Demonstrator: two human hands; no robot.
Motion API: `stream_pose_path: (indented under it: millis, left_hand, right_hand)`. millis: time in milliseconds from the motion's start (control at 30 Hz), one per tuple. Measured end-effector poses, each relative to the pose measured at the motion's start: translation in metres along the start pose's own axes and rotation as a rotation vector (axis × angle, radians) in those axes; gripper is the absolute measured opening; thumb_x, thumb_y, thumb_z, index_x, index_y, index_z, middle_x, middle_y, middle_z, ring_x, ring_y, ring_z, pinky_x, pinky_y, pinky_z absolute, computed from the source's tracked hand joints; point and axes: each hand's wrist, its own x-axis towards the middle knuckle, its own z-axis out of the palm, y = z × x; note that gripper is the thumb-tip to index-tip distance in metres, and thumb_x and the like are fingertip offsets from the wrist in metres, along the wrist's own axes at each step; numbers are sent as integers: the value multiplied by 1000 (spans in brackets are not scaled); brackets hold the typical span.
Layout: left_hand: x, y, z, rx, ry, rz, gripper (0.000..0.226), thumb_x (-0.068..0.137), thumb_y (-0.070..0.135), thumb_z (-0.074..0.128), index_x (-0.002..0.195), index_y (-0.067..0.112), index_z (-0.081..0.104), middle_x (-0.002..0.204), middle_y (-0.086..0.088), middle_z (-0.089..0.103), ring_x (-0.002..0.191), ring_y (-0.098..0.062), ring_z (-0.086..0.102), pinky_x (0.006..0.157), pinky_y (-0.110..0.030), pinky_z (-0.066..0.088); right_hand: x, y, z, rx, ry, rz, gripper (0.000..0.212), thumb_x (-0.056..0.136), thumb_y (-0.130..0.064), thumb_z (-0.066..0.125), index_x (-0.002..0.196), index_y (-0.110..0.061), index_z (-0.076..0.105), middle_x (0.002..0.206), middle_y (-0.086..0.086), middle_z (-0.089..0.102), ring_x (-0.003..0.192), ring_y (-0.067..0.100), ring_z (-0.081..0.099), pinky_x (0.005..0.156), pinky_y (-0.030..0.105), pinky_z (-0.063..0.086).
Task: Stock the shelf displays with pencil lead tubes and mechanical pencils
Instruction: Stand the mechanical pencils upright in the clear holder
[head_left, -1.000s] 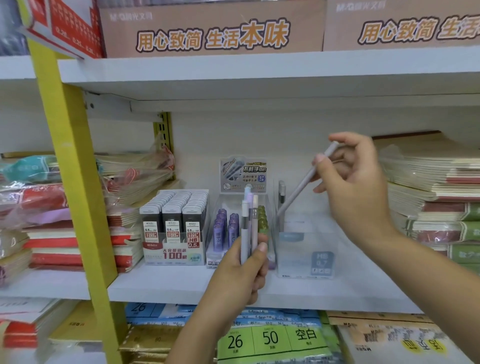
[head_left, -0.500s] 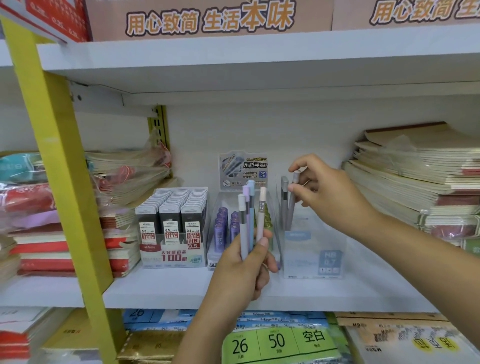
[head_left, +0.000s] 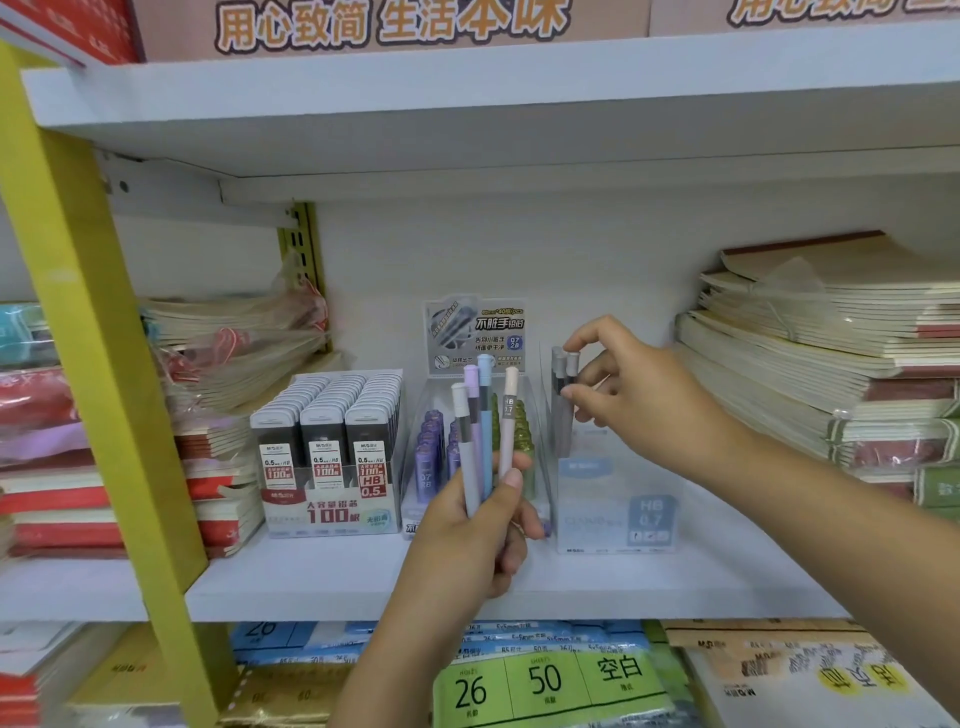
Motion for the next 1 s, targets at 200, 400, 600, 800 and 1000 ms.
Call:
stream_pose_path:
  millis: [200,400,600,800,1000]
  left_hand:
    - [-2,2,0,16,-34,-7,21,100,40,51,104,42,72,70,-1,65,48,-10,46,40,-21,30]
    - [-5,6,-1,-3,-79,-2,29,86,51,57,106,37,73,72,-2,65,49,-9,47,40,-21,30]
    - [-5,7,2,29,-69,-11,19,93,45,57,103,41,74,71,1,67,49,-8,48,42,-19,32]
    - [-3,8,3,14,-44,-4,24,82,52,60,97,40,74,72,1,68,47,-7,45,40,-19,31]
    - [0,6,-1,-9,-42,-1,28,77,54,61,101,44,70,67,2,60,44,-7,36,40,-20,26]
  right_hand:
    - [0,1,2,-62,-41,20,25,90,-21,63,103,-37,48,83,-9,66,73,12,65,74,39,55]
    - [-11,-13,1,-105,225,-99,24,93,-26,54,116,-30,59,99,-14,61,87,-1,56,75,14,43]
    - [-26,-45,6,351,-69,66,25,89,-26,64,111,-39,59,84,-9,73,79,12,66,76,24,50]
    - [-11,-44,-18,595,224,92,21,93,-4,57,101,-23,56,77,3,73,63,14,68,53,26,50]
    - [10,-16,-41,197,373,-27,22,91,-14,57,103,-31,50,81,1,69,70,11,67,68,39,53]
